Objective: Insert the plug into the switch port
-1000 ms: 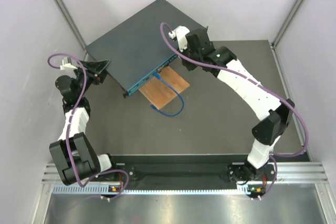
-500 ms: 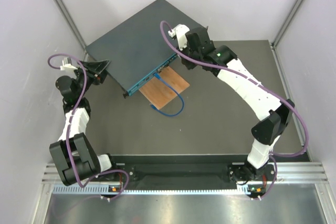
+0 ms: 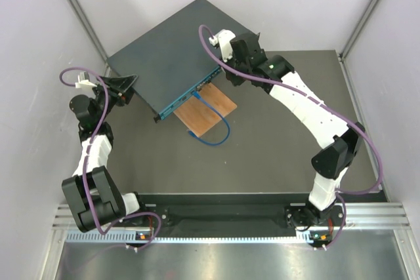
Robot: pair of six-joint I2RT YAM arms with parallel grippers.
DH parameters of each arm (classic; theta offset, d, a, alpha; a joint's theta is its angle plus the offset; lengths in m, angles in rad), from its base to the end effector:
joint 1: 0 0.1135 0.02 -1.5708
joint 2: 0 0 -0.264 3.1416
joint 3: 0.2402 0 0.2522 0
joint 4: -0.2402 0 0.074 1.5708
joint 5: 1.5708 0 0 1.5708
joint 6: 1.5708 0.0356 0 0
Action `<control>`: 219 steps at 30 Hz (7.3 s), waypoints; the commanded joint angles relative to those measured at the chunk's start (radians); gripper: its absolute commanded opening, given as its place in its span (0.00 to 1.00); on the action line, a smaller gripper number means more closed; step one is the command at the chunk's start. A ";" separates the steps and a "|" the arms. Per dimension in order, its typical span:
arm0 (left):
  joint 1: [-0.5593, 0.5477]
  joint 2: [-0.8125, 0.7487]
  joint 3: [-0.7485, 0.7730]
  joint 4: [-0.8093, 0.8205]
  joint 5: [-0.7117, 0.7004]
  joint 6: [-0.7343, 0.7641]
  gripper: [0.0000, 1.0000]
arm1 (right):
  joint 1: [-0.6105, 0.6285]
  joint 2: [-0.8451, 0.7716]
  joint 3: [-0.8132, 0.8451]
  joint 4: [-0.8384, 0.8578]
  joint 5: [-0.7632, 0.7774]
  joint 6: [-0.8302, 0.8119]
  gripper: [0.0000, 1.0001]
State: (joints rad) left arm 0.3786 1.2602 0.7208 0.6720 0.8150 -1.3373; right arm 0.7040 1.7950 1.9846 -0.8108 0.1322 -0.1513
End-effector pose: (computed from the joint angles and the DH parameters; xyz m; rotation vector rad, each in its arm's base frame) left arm 0.2678 0.0786 0.3035 -0.6369 1.5070 -1.3350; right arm 0.3055 0.2533 0.4124 -0.8402 2.0232 0.1676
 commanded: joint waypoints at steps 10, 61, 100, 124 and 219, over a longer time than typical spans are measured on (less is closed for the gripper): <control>-0.064 -0.016 -0.020 0.032 0.069 0.124 0.00 | 0.031 0.017 0.030 0.242 -0.163 0.035 0.00; -0.081 0.007 -0.017 0.023 0.058 0.125 0.00 | 0.092 0.095 0.137 0.463 -0.246 0.018 0.03; -0.090 -0.005 0.011 -0.026 0.055 0.162 0.00 | -0.052 -0.190 -0.208 0.231 -0.385 -0.082 0.87; -0.089 -0.004 0.028 -0.045 0.056 0.184 0.00 | -0.181 -0.132 -0.211 0.217 -0.368 -0.021 0.11; -0.103 0.030 0.019 -0.063 0.049 0.211 0.00 | -0.040 0.142 0.172 0.343 -0.244 0.096 0.00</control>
State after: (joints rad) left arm 0.3637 1.2545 0.7334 0.6266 0.7856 -1.3052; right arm 0.6170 1.8977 2.0781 -0.7776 -0.0872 -0.0986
